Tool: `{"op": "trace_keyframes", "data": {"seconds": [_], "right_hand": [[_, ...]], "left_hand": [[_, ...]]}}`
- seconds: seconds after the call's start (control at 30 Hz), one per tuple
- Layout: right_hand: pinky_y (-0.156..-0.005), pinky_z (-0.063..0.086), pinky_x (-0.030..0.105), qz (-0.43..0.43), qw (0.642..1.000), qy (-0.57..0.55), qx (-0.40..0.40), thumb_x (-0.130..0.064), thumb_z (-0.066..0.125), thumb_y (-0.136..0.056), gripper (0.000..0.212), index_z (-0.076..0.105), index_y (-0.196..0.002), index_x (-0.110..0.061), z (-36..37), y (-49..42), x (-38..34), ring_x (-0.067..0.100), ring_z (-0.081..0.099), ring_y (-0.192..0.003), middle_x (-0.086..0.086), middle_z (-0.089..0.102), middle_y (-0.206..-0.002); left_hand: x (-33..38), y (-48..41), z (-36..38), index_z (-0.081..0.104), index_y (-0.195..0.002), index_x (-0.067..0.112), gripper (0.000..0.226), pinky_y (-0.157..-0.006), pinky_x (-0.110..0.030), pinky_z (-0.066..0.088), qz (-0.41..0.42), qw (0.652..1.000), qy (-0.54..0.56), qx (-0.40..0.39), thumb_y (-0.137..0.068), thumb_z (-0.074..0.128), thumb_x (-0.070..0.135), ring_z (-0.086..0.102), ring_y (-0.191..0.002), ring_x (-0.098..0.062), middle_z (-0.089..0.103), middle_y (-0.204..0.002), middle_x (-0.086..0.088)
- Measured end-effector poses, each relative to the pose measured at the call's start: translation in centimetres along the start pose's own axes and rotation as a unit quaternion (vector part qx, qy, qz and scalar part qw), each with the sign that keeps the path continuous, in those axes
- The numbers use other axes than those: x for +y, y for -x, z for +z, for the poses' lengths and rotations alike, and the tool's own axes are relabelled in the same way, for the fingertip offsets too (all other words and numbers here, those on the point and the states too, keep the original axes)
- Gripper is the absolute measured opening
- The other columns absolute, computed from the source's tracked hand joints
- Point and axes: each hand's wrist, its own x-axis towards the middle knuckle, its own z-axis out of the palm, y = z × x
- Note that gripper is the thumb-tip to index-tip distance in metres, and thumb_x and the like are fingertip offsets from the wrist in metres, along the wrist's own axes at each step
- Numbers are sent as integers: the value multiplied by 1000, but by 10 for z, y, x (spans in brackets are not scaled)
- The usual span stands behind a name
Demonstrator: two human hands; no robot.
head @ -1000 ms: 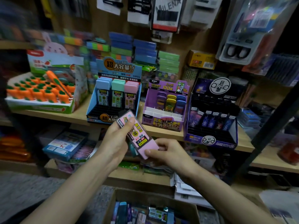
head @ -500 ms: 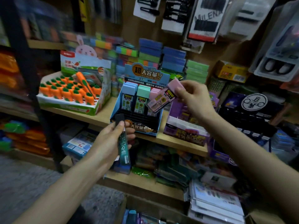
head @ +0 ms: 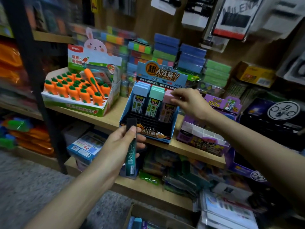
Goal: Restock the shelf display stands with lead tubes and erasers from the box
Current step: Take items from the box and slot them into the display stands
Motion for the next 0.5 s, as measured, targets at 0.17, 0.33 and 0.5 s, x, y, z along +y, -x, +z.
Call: {"op": "trace_keyframes", "data": {"seconds": [0.17,0.33,0.5], "right_hand": [[-75,45,33,20,998,42,49,-13,62,-89,19,55,-104,-5,14,-3,7,25,57,-92,11,63,-100],[-74,39,38,-12,983,167,72,-12,58,-89,14,59,-98,-1,21,-6,12,33,49,-97,15,53,-102],[-84,39,37,0,979,191,74,-24,51,-95,26,63,-112,-9,10,7,-2,27,47,-104,10,54,-111]], "left_hand": [[-2,0,2,62,-96,19,19,-60,-28,46,2,1000,0,-1,-97,45,28,66,-61,-3,72,-70,8],[-3,-2,3,54,-93,17,16,-60,-28,46,4,1000,-4,2,-96,45,30,65,-60,-2,73,-73,7],[-4,-2,13,52,-94,18,11,-60,-29,45,14,1000,-2,-18,-97,45,27,65,-60,-2,72,-71,7]]}}
